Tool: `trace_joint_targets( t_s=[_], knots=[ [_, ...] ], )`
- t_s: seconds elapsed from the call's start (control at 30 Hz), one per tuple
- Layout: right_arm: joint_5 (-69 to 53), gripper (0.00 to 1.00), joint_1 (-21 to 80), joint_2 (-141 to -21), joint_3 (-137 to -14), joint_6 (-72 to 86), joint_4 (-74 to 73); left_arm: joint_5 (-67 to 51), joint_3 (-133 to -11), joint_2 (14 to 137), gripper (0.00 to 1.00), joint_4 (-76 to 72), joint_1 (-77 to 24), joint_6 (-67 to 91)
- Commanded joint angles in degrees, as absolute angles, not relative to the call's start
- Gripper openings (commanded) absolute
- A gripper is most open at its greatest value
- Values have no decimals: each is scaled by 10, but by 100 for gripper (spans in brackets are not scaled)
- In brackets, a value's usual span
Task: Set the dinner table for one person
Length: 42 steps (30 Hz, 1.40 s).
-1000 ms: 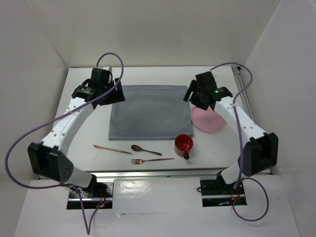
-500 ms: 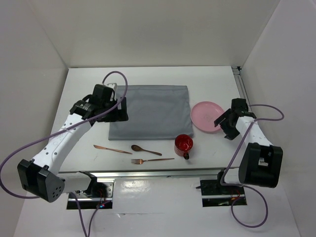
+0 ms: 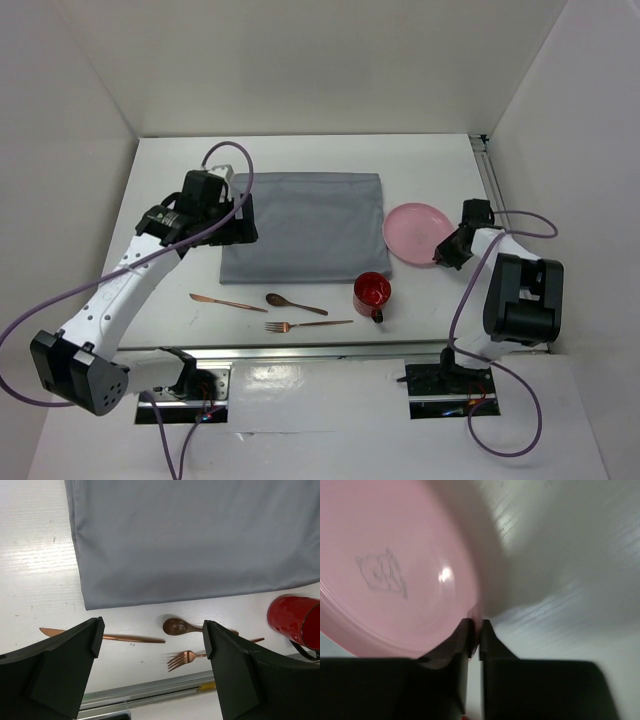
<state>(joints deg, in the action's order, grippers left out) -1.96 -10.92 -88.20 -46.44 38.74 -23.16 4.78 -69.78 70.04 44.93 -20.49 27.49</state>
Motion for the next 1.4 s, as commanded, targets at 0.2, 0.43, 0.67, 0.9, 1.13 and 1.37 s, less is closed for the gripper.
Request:
trace_joint_targets(
  t_s=[0.2, 0.43, 0.67, 0.9, 1.13, 1.37],
  knots=[
    [79, 0, -82, -717, -523, 395, -276, 49, -689, 669, 99, 417, -205, 300],
    [34, 0, 28, -742, -657, 368, -297, 49, -657, 645, 99, 398, -198, 328],
    [0, 0, 211, -945, -801, 387, -290, 69, -690, 615, 99, 411, -185, 334],
    [-60, 0, 255, -1089, -879, 405, -279, 97, -701, 626, 99, 445, -190, 323],
    [-66, 0, 255, -1146, -875, 444, -254, 91, -687, 621, 99, 450, -190, 323],
    [-37, 27, 255, -1185, -889, 456, -292, 71, -674, 614, 99, 444, -190, 318]
  ],
)
